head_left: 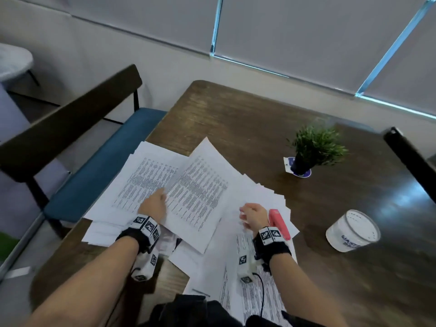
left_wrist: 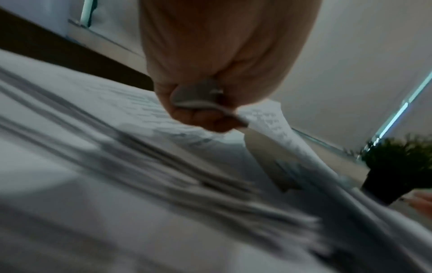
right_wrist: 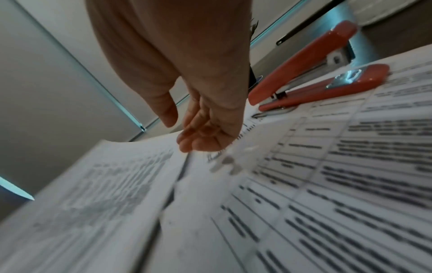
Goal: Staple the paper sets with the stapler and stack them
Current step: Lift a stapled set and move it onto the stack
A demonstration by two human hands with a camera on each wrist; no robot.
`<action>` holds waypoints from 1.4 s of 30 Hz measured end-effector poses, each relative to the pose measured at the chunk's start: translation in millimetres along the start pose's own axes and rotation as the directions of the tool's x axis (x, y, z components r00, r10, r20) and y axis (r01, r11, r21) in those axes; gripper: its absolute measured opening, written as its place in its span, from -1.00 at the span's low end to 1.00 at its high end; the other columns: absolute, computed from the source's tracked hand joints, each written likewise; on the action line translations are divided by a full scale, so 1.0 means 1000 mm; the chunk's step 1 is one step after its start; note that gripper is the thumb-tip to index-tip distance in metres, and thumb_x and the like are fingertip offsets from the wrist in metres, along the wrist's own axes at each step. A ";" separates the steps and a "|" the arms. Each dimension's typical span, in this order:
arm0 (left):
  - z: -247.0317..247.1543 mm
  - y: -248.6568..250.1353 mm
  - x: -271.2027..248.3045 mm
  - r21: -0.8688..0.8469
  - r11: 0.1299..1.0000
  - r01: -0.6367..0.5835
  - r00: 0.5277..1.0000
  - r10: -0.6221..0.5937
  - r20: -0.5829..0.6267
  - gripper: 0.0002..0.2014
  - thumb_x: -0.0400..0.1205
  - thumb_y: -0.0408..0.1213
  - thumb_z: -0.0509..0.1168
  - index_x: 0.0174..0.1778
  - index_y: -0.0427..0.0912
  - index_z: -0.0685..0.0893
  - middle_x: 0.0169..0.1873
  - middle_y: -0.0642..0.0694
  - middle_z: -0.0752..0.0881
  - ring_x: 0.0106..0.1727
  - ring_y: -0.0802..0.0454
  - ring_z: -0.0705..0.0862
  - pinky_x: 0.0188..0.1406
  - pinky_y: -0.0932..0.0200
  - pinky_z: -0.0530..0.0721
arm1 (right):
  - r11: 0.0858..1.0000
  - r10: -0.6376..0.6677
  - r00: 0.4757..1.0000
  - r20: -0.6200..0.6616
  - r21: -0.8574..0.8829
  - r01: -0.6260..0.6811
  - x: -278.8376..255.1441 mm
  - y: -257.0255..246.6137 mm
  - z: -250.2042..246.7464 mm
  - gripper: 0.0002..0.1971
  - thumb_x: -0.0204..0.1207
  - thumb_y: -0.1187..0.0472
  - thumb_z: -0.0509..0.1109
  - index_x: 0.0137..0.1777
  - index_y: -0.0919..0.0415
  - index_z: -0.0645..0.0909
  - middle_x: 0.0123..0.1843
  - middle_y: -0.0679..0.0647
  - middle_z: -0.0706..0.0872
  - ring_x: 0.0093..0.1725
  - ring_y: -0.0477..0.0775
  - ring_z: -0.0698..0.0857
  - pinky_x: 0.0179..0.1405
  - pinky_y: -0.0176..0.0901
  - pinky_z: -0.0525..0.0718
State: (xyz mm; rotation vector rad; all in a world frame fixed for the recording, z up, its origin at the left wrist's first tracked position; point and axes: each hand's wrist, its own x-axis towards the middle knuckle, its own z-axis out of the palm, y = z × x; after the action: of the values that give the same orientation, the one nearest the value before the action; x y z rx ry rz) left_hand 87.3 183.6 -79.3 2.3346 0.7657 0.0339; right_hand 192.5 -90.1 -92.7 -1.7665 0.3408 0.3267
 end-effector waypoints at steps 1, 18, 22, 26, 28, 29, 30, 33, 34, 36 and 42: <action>-0.007 -0.007 0.000 0.006 1.000 0.030 0.997 -0.030 -0.070 -0.71 0.82 -0.23 -0.02 0.25 -0.16 0.59 -0.28 -0.15 0.63 -0.28 -0.10 0.57 -0.37 0.13 0.44 | 0.998 -0.015 1.000 -0.012 -0.059 0.014 0.000 0.008 0.002 -0.82 0.54 0.44 0.33 0.12 0.33 0.61 -0.27 0.19 0.65 -0.41 0.05 0.58 -0.59 -0.32 0.50; -0.039 -0.082 -0.002 -0.026 0.949 0.315 0.814 -0.284 -0.506 -0.56 0.52 -0.48 0.39 0.32 -0.08 0.67 0.33 -0.15 0.58 0.26 -0.31 0.51 0.25 -0.21 0.42 | 0.731 -0.190 0.961 0.202 -0.624 0.276 -0.011 0.033 0.007 -0.68 0.53 0.28 0.41 0.28 0.21 0.55 -0.11 0.06 0.52 -0.14 0.03 0.53 -0.09 -0.21 0.44; -0.024 -0.051 -0.006 -0.052 0.987 0.150 0.811 -0.153 -0.565 -0.46 0.39 -0.64 0.41 0.20 -0.02 0.76 0.32 -0.02 0.58 0.25 -0.20 0.52 0.22 -0.18 0.44 | 0.712 -0.190 0.941 0.280 -0.621 0.328 -0.015 0.030 0.001 -0.62 0.52 0.27 0.43 0.34 0.22 0.54 -0.06 0.05 0.54 -0.07 0.02 0.56 0.03 -0.21 0.53; 0.007 -0.017 -0.011 -0.024 0.989 -0.143 0.918 0.124 -0.376 -0.67 0.48 -0.52 0.43 0.03 -0.01 0.81 0.28 0.02 0.62 0.18 -0.10 0.57 0.23 -0.13 0.53 | 0.729 -0.171 0.955 0.241 -0.621 0.287 -0.014 0.008 -0.014 -0.67 0.61 0.23 0.34 0.36 0.21 0.57 -0.06 0.02 0.66 -0.05 0.03 0.66 0.02 -0.14 0.63; 0.028 -0.001 -0.016 -0.032 0.966 -0.258 0.938 0.242 -0.250 -0.72 0.51 -0.47 0.42 0.00 0.00 0.80 0.23 0.06 0.62 0.20 -0.04 0.58 0.23 -0.09 0.57 | 0.663 -0.290 0.950 0.118 -0.691 0.288 -0.011 -0.004 -0.027 -0.67 0.61 0.23 0.32 0.37 0.17 0.57 0.08 0.08 0.66 0.02 0.08 0.68 0.04 -0.10 0.61; 0.039 0.006 -0.020 -0.038 0.950 -0.309 0.937 0.297 -0.184 -0.73 0.52 -0.46 0.41 -0.02 0.01 0.80 0.21 0.08 0.62 0.19 0.01 0.58 0.21 -0.06 0.58 | 0.587 -0.352 0.934 0.062 -0.763 0.272 -0.008 -0.006 -0.035 -0.66 0.60 0.21 0.32 0.37 0.14 0.56 0.17 0.11 0.63 0.14 0.13 0.65 0.14 -0.02 0.60; 0.049 0.013 -0.024 -0.044 0.934 -0.354 0.930 0.347 -0.117 -0.74 0.53 -0.44 0.40 -0.02 0.03 0.81 0.19 0.11 0.62 0.19 0.05 0.57 0.22 -0.03 0.59 | 0.508 -0.391 0.920 0.014 -0.831 0.228 -0.007 -0.007 -0.043 -0.65 0.60 0.19 0.32 0.39 0.12 0.54 0.26 0.13 0.58 0.26 0.16 0.58 0.24 0.07 0.55; 0.074 0.032 -0.035 -0.013 0.872 -0.490 0.867 0.489 0.097 -0.78 0.61 -0.31 0.34 0.11 0.02 0.78 0.26 0.10 0.60 0.26 0.08 0.56 0.35 0.02 0.51 | 0.424 -0.350 0.927 -0.136 -0.905 0.027 -0.002 -0.001 -0.061 -0.59 0.62 0.00 0.33 0.39 0.17 0.50 0.33 0.21 0.47 0.33 0.23 0.47 0.26 0.16 0.50; 0.081 0.038 -0.038 0.005 0.847 -0.531 0.835 0.523 0.171 -0.76 0.63 -0.25 0.32 0.18 0.02 0.75 0.32 0.08 0.57 0.30 0.07 0.54 0.37 0.02 0.49 | 0.429 -0.307 0.936 -0.171 -0.903 -0.024 -0.002 0.001 -0.066 -0.54 0.61 -0.09 0.33 0.36 0.21 0.49 0.30 0.24 0.47 0.30 0.26 0.48 0.24 0.16 0.53; 0.091 0.054 -0.041 0.042 0.810 -0.585 0.779 0.547 0.305 -0.66 0.65 -0.13 0.29 0.35 0.01 0.65 0.46 0.05 0.48 0.43 0.04 0.48 0.44 0.04 0.43 | 0.491 -0.217 0.956 -0.197 -0.868 -0.068 0.002 0.010 -0.074 -0.51 0.59 -0.11 0.36 0.29 0.30 0.49 0.27 0.30 0.50 0.27 0.33 0.54 0.23 0.16 0.56; 0.116 0.096 -0.045 0.239 0.732 -0.638 0.709 0.437 0.554 0.04 0.50 0.42 0.19 0.70 -0.25 0.04 0.70 -0.17 0.08 0.70 -0.07 0.08 0.67 -0.05 0.01 | 0.540 -0.192 0.973 -0.128 -0.842 -0.004 -0.004 0.024 -0.083 -0.67 0.60 0.21 0.33 0.27 0.39 0.49 0.29 0.36 0.57 0.29 0.36 0.57 0.32 0.07 0.50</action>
State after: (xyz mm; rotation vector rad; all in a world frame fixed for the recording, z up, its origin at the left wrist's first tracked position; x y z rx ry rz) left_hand 125.5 32.9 -103.5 2.7358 -0.2267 -0.4608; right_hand 182.4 -175.8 -94.3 -2.8008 0.2361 0.2352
